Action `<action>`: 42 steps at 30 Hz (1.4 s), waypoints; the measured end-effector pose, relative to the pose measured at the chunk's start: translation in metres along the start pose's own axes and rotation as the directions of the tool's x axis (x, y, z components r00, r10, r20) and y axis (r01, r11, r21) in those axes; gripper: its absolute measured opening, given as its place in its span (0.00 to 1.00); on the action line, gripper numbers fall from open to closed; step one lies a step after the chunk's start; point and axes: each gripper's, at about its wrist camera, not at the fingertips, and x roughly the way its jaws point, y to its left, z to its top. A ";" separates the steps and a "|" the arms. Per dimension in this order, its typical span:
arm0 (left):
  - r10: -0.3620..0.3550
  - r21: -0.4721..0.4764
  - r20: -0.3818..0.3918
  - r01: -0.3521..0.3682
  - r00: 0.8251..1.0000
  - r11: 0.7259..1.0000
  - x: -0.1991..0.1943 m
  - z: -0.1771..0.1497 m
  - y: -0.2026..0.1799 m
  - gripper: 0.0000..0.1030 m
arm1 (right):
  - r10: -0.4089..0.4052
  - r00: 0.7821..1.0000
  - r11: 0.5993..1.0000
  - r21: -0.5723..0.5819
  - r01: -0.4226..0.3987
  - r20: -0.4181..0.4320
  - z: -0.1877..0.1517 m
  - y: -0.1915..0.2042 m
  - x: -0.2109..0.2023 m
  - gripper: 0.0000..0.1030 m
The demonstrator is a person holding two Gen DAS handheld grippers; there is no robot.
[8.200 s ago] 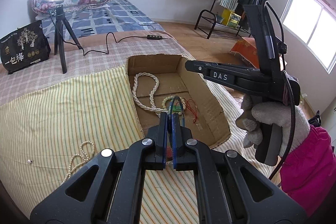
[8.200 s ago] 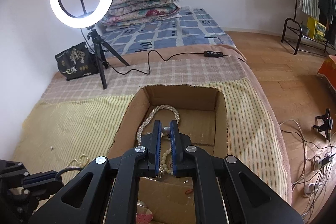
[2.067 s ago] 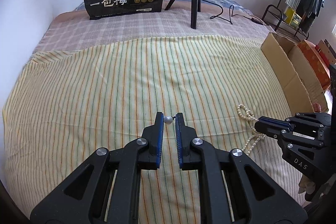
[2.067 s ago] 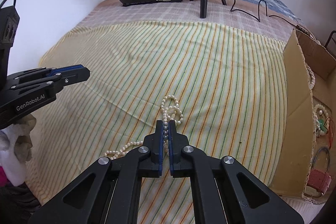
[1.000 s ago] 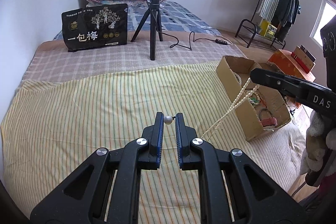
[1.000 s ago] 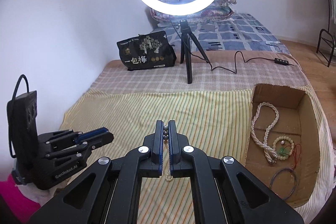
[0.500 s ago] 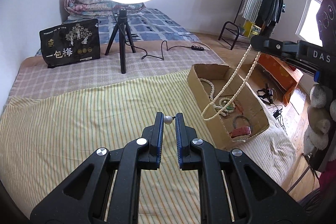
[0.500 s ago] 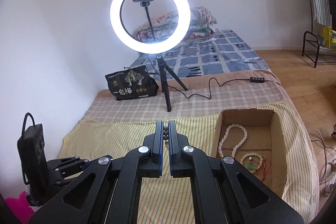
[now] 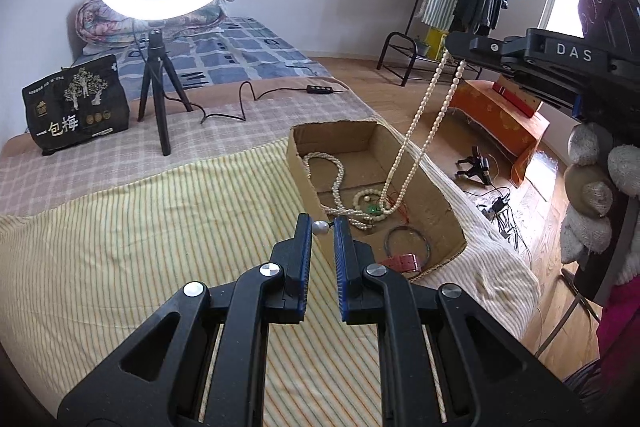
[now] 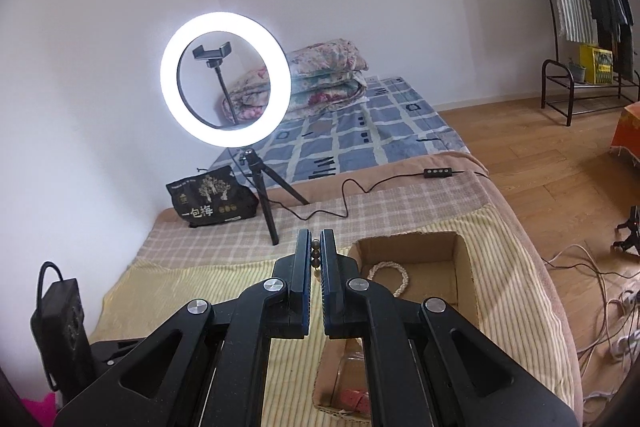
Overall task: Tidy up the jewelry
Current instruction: 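Carry the earring in the left tool and the pearl strand in the right tool to the box, then open the left tool over the box while the right tool releases the pearl strand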
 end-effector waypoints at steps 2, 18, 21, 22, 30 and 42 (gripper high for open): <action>-0.010 0.007 -0.011 0.010 1.000 1.000 0.006 0.000 -0.007 0.09 | -0.016 1.000 1.000 0.008 0.016 -0.003 0.000 -0.010 0.003 0.03; -0.056 0.065 -0.047 0.059 0.997 0.996 0.049 0.004 -0.054 0.09 | -0.097 0.995 0.994 0.045 0.097 -0.003 0.017 -0.060 0.030 0.03; -0.055 0.071 -0.052 0.059 0.997 0.996 0.054 0.004 -0.058 0.09 | -0.105 0.994 0.993 0.052 0.106 -0.012 0.017 -0.065 0.039 0.03; -0.057 0.071 -0.055 0.061 0.997 0.996 0.056 0.004 -0.059 0.09 | -0.109 0.994 0.993 0.053 0.110 -0.016 0.017 -0.067 0.042 0.03; -0.056 0.089 -0.066 0.062 0.996 0.994 0.065 0.003 -0.066 0.09 | -0.139 0.989 0.988 0.066 0.143 -0.058 0.010 -0.083 0.061 0.03; -0.053 0.102 -0.068 0.060 0.996 0.993 0.069 0.003 -0.070 0.09 | -0.149 0.983 0.986 0.053 0.155 -0.110 0.002 -0.088 0.075 0.03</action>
